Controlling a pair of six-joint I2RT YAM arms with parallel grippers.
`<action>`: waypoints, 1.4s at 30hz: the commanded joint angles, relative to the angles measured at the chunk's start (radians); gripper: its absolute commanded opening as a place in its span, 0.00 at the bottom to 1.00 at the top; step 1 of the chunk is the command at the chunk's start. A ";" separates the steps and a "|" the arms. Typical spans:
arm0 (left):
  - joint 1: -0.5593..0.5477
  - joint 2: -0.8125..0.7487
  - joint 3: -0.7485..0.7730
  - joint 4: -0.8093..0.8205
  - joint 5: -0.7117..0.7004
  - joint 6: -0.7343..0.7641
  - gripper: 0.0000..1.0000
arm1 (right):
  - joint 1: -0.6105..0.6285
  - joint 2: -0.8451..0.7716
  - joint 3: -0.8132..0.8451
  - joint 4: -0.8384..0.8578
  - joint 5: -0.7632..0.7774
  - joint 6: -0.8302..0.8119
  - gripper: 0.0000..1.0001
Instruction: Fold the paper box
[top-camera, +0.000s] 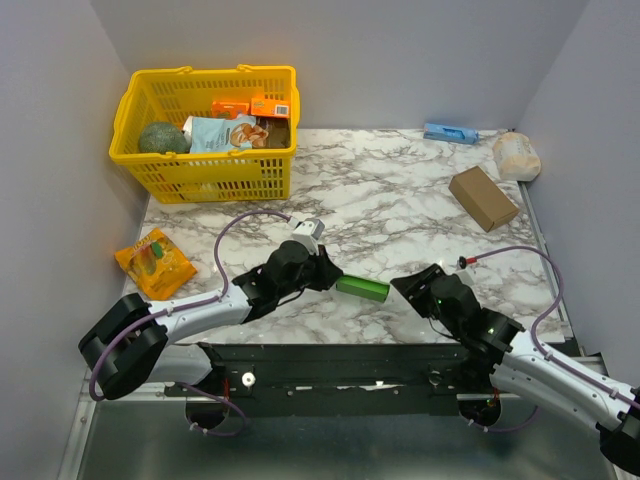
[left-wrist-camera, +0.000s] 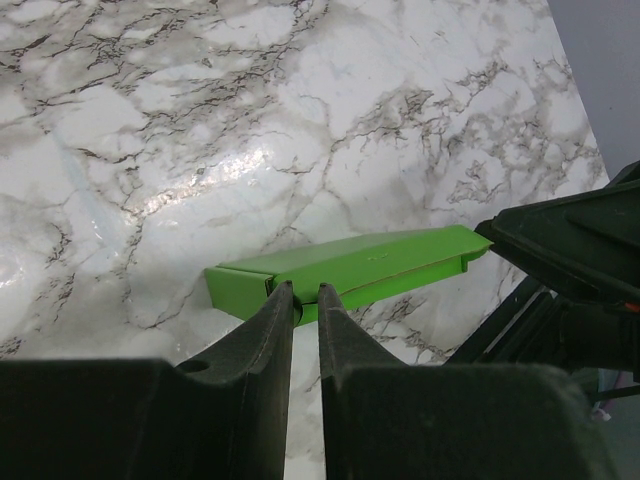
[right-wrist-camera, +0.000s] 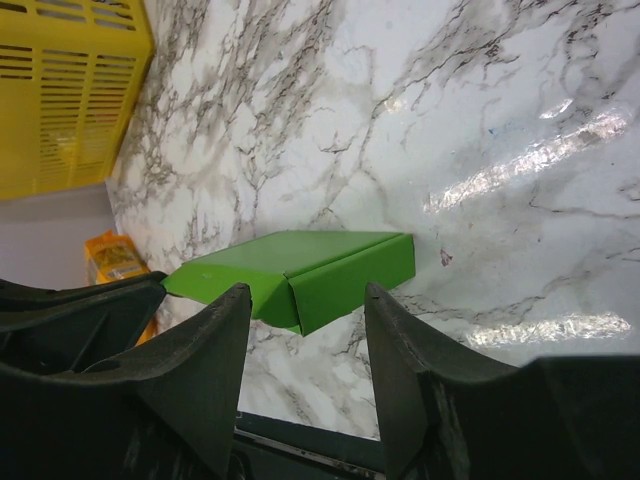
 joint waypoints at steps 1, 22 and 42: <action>-0.013 0.025 -0.038 -0.154 -0.020 0.033 0.21 | -0.002 0.010 0.014 0.050 0.000 0.018 0.57; -0.016 0.044 -0.031 -0.147 -0.023 0.034 0.21 | 0.021 0.079 -0.109 0.012 -0.113 0.101 0.13; -0.016 0.034 -0.014 -0.170 -0.035 0.075 0.21 | 0.065 0.167 -0.005 -0.221 -0.069 -0.060 0.10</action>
